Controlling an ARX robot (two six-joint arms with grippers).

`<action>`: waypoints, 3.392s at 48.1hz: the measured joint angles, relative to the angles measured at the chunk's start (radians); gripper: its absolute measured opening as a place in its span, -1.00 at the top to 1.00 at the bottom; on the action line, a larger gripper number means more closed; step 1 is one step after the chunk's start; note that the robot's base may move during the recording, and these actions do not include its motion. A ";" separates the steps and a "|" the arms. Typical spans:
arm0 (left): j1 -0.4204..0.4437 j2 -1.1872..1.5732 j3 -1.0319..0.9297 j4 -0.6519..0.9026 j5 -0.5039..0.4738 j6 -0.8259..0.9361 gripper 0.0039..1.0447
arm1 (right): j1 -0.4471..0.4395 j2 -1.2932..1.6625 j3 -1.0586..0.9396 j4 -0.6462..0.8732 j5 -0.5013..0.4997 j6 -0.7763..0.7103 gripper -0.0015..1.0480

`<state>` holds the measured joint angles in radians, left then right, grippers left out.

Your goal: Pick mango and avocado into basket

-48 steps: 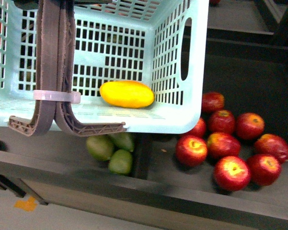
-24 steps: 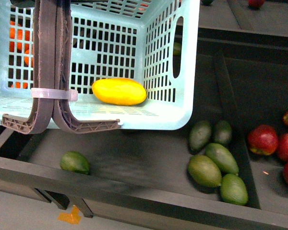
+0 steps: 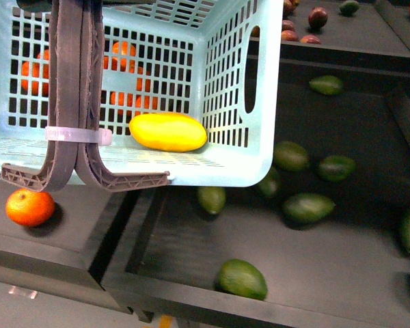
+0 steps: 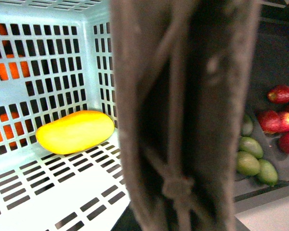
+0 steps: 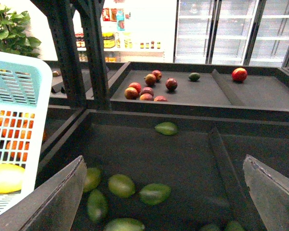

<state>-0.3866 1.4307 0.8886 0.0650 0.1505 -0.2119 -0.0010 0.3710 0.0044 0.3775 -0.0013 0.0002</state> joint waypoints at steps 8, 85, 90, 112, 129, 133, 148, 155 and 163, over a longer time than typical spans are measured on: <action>0.008 0.002 0.000 0.000 -0.009 0.004 0.91 | 0.000 0.003 0.000 0.000 -0.006 0.000 -0.85; 0.001 0.002 0.000 0.000 -0.001 0.000 0.91 | -0.236 1.910 0.853 0.126 -0.486 -0.458 -0.85; 0.000 0.002 0.000 0.000 0.000 0.000 0.91 | -0.238 1.954 0.929 -0.019 -0.533 -0.617 -0.85; 0.000 0.002 0.000 0.000 0.002 0.000 0.91 | -0.282 2.140 1.096 -0.151 -0.521 -0.931 -0.85; 0.000 0.002 0.000 0.000 0.002 0.000 0.91 | -0.290 2.240 1.166 -0.098 -0.511 -0.933 -0.85; 0.000 0.002 0.000 0.000 0.003 0.000 0.91 | -0.286 2.256 1.179 -0.070 -0.512 -0.912 -0.85; 0.000 0.002 0.000 0.000 0.002 0.000 0.91 | -0.238 2.316 1.213 0.069 -0.511 -0.805 -0.85; 0.000 0.002 0.000 0.000 0.002 0.000 0.91 | -0.235 2.329 1.223 0.087 -0.501 -0.788 -0.85; 0.000 0.002 0.000 0.000 0.002 0.000 0.91 | -0.234 2.339 1.226 0.127 -0.497 -0.756 -0.85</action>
<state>-0.3862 1.4323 0.8890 0.0650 0.1524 -0.2123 -0.2352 2.7102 1.2308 0.5041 -0.4984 -0.7563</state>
